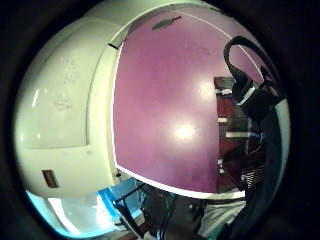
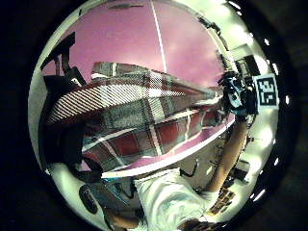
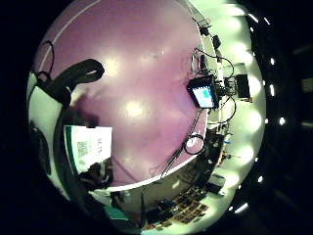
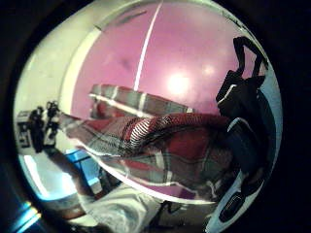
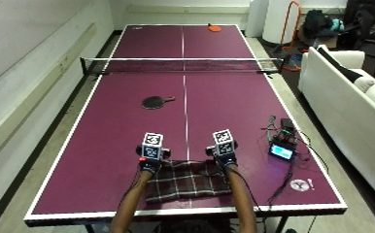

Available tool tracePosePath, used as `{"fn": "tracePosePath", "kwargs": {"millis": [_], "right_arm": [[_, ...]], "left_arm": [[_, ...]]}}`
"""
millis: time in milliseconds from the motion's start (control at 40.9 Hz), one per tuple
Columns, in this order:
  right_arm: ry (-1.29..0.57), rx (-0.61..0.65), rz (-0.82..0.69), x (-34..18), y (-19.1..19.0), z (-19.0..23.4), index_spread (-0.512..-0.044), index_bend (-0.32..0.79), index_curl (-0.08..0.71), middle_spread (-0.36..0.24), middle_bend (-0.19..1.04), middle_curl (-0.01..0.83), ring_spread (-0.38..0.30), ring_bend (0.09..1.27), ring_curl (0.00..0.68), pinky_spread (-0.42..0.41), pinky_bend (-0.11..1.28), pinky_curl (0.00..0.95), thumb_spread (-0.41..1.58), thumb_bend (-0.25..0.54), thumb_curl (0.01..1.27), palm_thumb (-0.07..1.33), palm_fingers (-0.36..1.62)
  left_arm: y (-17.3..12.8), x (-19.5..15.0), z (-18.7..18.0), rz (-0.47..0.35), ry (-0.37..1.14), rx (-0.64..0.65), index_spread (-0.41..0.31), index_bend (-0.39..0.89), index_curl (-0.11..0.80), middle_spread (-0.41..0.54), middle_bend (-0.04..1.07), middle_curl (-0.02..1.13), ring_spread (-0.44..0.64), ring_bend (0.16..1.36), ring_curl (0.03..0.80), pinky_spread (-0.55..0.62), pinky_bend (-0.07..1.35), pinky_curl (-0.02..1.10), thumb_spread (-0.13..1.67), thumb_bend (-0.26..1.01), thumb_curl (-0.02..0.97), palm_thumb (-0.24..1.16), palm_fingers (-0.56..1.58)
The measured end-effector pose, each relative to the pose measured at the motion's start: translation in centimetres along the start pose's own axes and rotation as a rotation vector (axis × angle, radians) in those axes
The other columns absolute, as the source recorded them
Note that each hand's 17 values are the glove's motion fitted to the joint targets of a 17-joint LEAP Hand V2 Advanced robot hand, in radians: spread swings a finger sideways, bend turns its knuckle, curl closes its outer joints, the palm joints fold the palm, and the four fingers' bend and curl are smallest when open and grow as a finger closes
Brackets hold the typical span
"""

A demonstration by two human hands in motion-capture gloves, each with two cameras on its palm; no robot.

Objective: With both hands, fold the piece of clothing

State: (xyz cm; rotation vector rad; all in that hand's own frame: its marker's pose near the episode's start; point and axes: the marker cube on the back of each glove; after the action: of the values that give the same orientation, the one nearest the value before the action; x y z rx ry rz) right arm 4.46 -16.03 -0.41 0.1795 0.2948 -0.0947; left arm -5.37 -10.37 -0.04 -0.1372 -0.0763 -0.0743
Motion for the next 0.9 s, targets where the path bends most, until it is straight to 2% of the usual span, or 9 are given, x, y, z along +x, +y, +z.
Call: {"fn": "tracePosePath", "kwargs": {"millis": [122,293,415,464,611,709,757,782,904], "right_arm": [[-0.049,-0.213,-0.011,-1.8,1.0,2.4,-0.319,0.17,0.409,-0.26,0.52,0.505,-0.259,0.81,0.485,-0.34,0.44,0.382,1.3,0.047,0.23,0.88,1.36],[-0.186,-0.131,0.07,-0.7,3.3,2.5,-0.32,0.17,0.419,-0.259,0.55,0.513,-0.252,0.82,0.487,-0.343,0.44,0.38,1.3,0.032,0.22,0.88,1.35],[-0.405,0.001,0.265,1.0,6.8,2.1,-0.332,0.17,0.422,-0.265,0.45,0.479,-0.262,0.7,0.451,-0.243,0.41,0.377,1.3,0.051,0.24,0.95,1.09],[-0.408,-0.087,0.373,1.8,9.2,2.7,-0.334,0.15,0.419,-0.249,0.36,0.455,-0.244,0.58,0.424,-0.19,0.46,0.393,1.29,0.033,0.25,0.93,0.89],[-0.395,-0.392,0.495,0.9,14.2,3.3,-0.319,0.1,0.393,-0.174,0.23,0.419,-0.142,0.47,0.397,-0.058,0.53,0.411,1.28,-0.052,0.23,0.76,0.68],[-0.308,-0.483,0.513,-0.3,15.6,4.3,-0.277,0.01,0.331,-0.112,0.14,0.383,-0.066,0.52,0.396,0.002,0.63,0.427,1.26,-0.077,0.2,0.57,0.54],[-0.252,-0.493,0.536,-0.7,15.9,4.7,-0.261,0.0,0.297,-0.091,0.14,0.371,-0.048,0.56,0.394,0.02,0.65,0.424,1.25,-0.061,0.2,0.54,0.52],[-0.218,-0.482,0.552,-0.8,15.9,4.8,-0.244,-0.09,0.256,-0.07,0.11,0.358,-0.059,0.65,0.415,0.01,0.7,0.433,1.26,-0.055,0.2,0.52,0.51],[-0.075,-0.401,0.548,-1.6,15.3,5.4,-0.211,-0.09,0.161,-0.028,0.16,0.344,-0.071,0.79,0.43,-0.019,0.83,0.441,1.3,-0.018,0.2,0.52,0.54]], "left_arm": [[0.2,0.3,0.4,-0.031,-0.068,-0.053,-0.352,0.22,0.456,-0.389,0.47,0.51,-0.4,0.7,0.426,-0.27,0.17,0.36,1.22,0.01,0.304,0.76,1.29],[-2.7,0.6,2.9,-0.019,0.027,0.185,-0.353,0.23,0.477,-0.389,0.5,0.52,-0.39,0.69,0.432,-0.25,0.16,0.36,1.24,0.0,0.295,0.77,1.25],[-2.9,0.0,6.5,-0.017,0.024,0.305,-0.252,0.0,0.4,-0.327,0.42,0.52,-0.35,0.72,0.454,-0.11,0.21,0.38,1.24,-0.01,0.292,0.76,0.81],[-2.8,0.3,8.7,0.001,0.016,0.274,-0.214,0.02,0.382,-0.268,0.31,0.52,-0.28,0.7,0.469,-0.05,0.3,0.42,1.23,-0.03,0.287,0.74,0.61],[2.1,1.2,8.6,0.006,-0.081,0.181,-0.167,0.07,0.328,-0.215,0.22,0.45,-0.22,0.67,0.416,0.04,0.33,0.41,1.22,-0.03,0.283,0.7,0.61],[6.4,1.7,6.9,-0.011,-0.163,0.093,-0.166,0.14,0.337,-0.166,0.17,0.42,-0.15,0.62,0.396,0.12,0.3,0.4,1.28,-0.03,0.259,0.62,0.6],[6.7,2.1,8.2,0.014,-0.145,0.024,-0.164,0.15,0.341,-0.145,0.17,0.41,-0.13,0.61,0.392,0.17,0.28,0.39,1.32,-0.02,0.251,0.6,0.59],[6.8,2.2,8.8,0.026,-0.132,-0.009,-0.163,0.18,0.35,-0.119,0.15,0.41,-0.11,0.6,0.387,0.22,0.24,0.38,1.36,-0.01,0.244,0.6,0.54],[6.7,2.6,10.1,0.04,-0.051,-0.047,-0.144,0.16,0.362,-0.052,0.15,0.39,-0.03,0.6,0.382,0.36,0.19,0.36,1.49,-0.02,0.202,0.49,0.45]]}}
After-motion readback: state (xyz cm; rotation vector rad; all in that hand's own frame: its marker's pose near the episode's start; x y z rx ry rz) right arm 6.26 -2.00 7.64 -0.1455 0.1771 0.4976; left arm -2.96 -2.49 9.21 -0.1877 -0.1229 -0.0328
